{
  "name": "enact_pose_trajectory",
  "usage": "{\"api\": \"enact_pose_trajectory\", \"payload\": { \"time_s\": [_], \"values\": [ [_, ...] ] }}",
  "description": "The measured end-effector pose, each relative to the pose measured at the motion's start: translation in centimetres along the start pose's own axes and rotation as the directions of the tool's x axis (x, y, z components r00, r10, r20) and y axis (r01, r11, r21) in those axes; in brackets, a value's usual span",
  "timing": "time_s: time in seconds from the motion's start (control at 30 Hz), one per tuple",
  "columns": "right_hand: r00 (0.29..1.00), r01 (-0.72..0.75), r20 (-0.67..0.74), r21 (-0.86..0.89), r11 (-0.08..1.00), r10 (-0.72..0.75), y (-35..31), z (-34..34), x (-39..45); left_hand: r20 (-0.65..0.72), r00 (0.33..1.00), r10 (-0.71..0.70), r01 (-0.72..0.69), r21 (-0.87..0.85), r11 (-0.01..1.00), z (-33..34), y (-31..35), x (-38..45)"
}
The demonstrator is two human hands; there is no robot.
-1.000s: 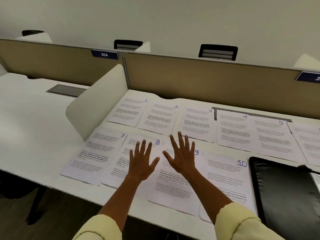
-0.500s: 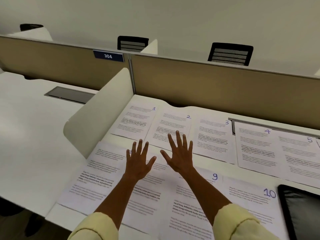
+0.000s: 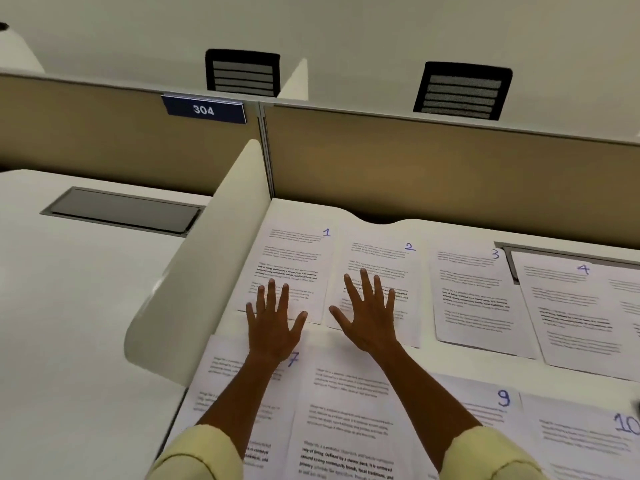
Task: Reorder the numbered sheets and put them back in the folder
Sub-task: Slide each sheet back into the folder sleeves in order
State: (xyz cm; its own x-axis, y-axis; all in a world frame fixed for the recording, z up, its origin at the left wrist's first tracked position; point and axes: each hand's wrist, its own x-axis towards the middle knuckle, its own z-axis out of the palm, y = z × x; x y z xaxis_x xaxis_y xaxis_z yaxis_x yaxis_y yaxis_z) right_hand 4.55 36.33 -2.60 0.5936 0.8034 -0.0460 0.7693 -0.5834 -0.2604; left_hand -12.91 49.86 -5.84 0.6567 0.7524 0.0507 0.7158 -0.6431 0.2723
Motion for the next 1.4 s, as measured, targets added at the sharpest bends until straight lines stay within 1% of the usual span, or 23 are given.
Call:
{"api": "enact_pose_trajectory", "payload": {
  "time_s": [0.1, 0.27, 0.37, 0.5, 0.6, 0.83, 0.9, 1.03, 1.1, 1.17, 1.2, 1.27, 1.3, 1.33, 1.4],
  "values": [
    [0.999, -0.016, 0.044, -0.023, 1.0, 0.017, -1.0, 1.0, 2.1, 0.003, 1.0, -0.002, 0.002, -0.018, 1.0, 0.5, -1.9, 2.3],
    [0.996, -0.031, 0.086, -0.05, 0.998, 0.035, -2.1, 2.1, 6.1, -0.016, 0.999, 0.043, -0.043, -0.032, 0.999, 1.5, -4.2, 6.2],
    [0.995, -0.023, 0.093, -0.027, 0.999, 0.026, -2.3, 2.7, 8.4, -0.018, 0.998, 0.057, -0.057, -0.045, 0.997, 2.0, -4.8, 7.7],
    [0.993, -0.001, 0.114, -0.002, 1.0, 0.001, -2.1, 3.1, 11.4, -0.014, 0.998, 0.068, -0.068, 0.003, 0.998, 2.9, -5.1, 7.8],
    [0.993, 0.018, 0.113, -0.017, 1.0, -0.016, -2.1, 3.4, 13.6, -0.025, 0.998, 0.059, -0.058, 0.017, 0.998, 2.9, -5.0, 7.7],
    [0.981, -0.004, 0.195, -0.081, 0.997, 0.019, -2.4, 2.9, 18.1, -0.07, 0.995, 0.074, -0.073, 0.023, 0.997, 3.0, -5.0, 7.7],
    [0.973, -0.024, 0.225, -0.07, 0.997, 0.039, -2.6, 2.8, 18.9, -0.061, 0.996, 0.065, -0.064, 0.018, 0.998, 3.0, -5.0, 7.9],
    [0.975, -0.035, 0.217, -0.039, 0.999, 0.043, -2.6, 2.7, 19.1, -0.061, 0.996, 0.065, -0.064, 0.019, 0.998, 3.0, -4.9, 7.8],
    [0.977, -0.057, 0.209, 0.032, 0.998, 0.049, -2.4, 2.5, 19.3, -0.061, 0.996, 0.064, -0.063, 0.02, 0.998, 3.0, -4.9, 7.8],
    [0.981, -0.114, 0.18, 0.212, 0.971, 0.075, -2.6, 2.5, 19.6, -0.067, 0.996, 0.062, -0.061, 0.016, 0.998, 3.0, -5.0, 7.8],
    [0.983, -0.146, 0.153, 0.342, 0.928, 0.098, -2.8, 2.5, 19.7, -0.069, 0.996, 0.061, -0.06, 0.012, 0.998, 3.0, -5.0, 7.8],
    [0.981, -0.186, 0.08, 0.607, 0.773, 0.174, -3.4, 2.5, 19.6, -0.071, 0.995, 0.063, -0.062, 0.011, 0.998, 3.0, -5.0, 7.8],
    [0.974, -0.191, 0.044, 0.693, 0.695, 0.224, -3.7, 2.4, 19.5, -0.07, 0.995, 0.065, -0.065, 0.014, 0.998, 3.0, -5.0, 7.8],
    [0.962, -0.193, 0.017, 0.745, 0.639, 0.271, -3.9, 2.3, 19.4, -0.068, 0.996, 0.066, -0.065, 0.016, 0.998, 3.0, -5.0, 7.8],
    [0.936, -0.209, -0.001, 0.802, 0.559, 0.351, -4.2, 2.1, 19.3, -0.064, 0.996, 0.062, -0.061, 0.016, 0.998, 3.0, -5.0, 7.9]
  ]
}}
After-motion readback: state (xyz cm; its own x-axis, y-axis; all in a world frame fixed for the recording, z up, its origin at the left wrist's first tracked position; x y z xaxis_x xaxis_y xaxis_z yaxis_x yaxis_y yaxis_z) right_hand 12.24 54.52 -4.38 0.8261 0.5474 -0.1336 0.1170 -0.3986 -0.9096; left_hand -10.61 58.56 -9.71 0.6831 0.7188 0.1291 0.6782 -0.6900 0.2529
